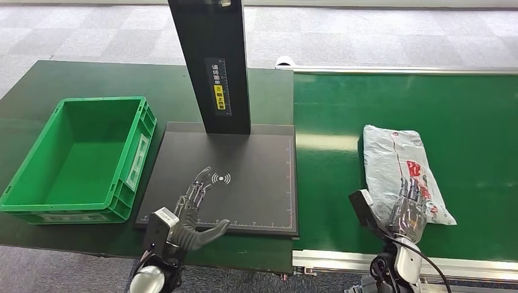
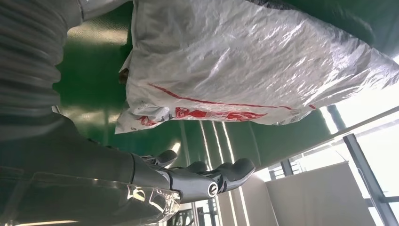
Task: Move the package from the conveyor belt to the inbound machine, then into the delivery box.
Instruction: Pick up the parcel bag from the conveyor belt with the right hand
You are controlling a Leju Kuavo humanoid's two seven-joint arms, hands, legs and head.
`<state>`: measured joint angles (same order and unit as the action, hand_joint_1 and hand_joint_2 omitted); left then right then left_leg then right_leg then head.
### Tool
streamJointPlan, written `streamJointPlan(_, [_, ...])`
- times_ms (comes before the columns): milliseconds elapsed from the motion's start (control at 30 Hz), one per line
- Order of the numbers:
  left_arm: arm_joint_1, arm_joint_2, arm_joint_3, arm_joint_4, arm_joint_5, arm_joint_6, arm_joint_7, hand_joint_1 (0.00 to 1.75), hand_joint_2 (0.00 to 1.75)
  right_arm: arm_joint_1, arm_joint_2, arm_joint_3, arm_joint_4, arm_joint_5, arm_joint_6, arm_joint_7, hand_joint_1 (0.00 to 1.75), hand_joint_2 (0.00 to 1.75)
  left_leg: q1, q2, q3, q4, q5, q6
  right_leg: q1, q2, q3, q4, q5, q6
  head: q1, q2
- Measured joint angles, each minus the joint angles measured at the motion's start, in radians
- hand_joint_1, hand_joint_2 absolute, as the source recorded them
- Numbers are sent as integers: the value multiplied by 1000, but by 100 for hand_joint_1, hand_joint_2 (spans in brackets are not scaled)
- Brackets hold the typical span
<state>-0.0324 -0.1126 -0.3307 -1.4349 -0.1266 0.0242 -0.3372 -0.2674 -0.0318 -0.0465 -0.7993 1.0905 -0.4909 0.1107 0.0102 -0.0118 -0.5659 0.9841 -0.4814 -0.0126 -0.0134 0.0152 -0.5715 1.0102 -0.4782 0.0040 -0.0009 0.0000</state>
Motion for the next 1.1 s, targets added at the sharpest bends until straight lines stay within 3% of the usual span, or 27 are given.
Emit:
streamJointPlan(400, [-20, -14, 0, 20, -1, -10, 0, 0, 175, -102, 15, -7, 202, 46, 13, 38, 0, 175, 0, 0, 0, 0, 0, 0, 0, 0, 0, 0, 0, 0, 0, 0])
streamJointPlan(733, [-23, -15, 0, 30, 1, -13, 0, 0, 175, -167, 20, -80, 344, -69, 69, 8, 6, 175, 0, 0, 1, 0, 0, 0, 0, 0, 1, 0, 0, 0, 0, 0])
streamJointPlan(867, [-23, -15, 0, 33, 2, -15, 0, 0, 175, -184, 24, -118, 372, -116, 97, 2, 171, 175, 0, 0, 3, 0, 0, 0, 0, 0, 3, 0, 0, 0, 0, 0])
streamJointPlan(1100, [-25, -17, 0, 38, 6, -19, 0, 0, 175, -190, 26, -173, 393, -166, 101, -56, 175, 175, 0, -1, 6, 1, 0, 0, 0, -1, 7, 0, 0, 0, 0, 0])
